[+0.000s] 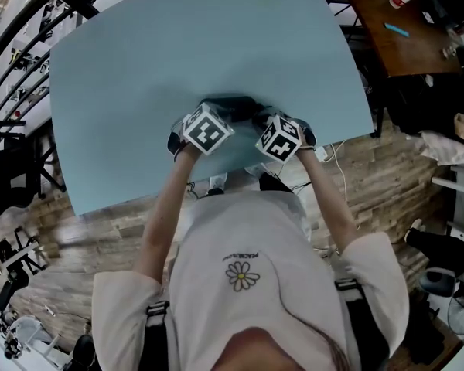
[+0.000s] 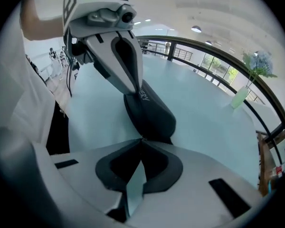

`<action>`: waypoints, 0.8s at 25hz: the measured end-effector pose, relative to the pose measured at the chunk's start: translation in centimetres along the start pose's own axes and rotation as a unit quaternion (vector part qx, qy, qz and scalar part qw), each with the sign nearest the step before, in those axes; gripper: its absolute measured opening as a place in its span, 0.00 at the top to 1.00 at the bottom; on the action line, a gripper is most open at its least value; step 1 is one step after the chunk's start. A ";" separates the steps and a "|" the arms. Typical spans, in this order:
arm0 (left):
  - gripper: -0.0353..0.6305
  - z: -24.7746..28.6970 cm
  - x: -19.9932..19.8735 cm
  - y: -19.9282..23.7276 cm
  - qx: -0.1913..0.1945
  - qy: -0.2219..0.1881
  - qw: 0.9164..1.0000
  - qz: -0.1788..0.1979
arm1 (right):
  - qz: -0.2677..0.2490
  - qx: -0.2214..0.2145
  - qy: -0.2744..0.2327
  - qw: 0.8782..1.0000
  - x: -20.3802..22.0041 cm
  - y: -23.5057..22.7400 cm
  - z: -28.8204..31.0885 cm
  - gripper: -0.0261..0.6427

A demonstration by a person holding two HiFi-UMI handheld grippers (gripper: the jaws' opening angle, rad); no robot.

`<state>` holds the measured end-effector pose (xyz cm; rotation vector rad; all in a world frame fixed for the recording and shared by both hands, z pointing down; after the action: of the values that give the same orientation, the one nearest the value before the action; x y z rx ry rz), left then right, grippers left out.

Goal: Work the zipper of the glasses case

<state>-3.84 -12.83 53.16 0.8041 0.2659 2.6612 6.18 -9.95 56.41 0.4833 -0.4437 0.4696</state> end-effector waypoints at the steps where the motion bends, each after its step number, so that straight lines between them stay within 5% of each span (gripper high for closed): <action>1: 0.93 0.0 0.0 0.0 0.001 -0.001 1.000 0.000 | 0.012 -0.008 -0.007 1.000 -0.5 0.7 0.0 0.95; 10: 0.93 -0.3 0.2 -0.2 0.000 0.002 1.000 0.004 | 0.024 -0.053 -0.065 0.996 -6.3 5.0 1.7 0.95; 15: 0.93 -2.2 1.7 -1.9 0.016 -0.021 1.000 -0.014 | -0.099 -0.133 -0.090 0.982 -5.8 7.7 0.6 0.95; 20: 0.93 -2.2 2.3 -2.8 0.033 -0.035 0.999 -0.017 | -0.103 -0.061 -0.047 0.992 -3.1 4.9 0.8 0.95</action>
<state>-6.10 -9.53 51.79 0.9040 0.3471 2.5992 0.93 -7.54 57.09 0.4287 -0.5035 0.2196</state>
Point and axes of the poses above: the fingertips, and each gripper's own axes: z forward along the fingers, y to its left, x out of its underside, the point moved 6 cm from there along -z, backward along the fingers, and after that the axes turned 14 degrees about x, right-handed, at the moved point
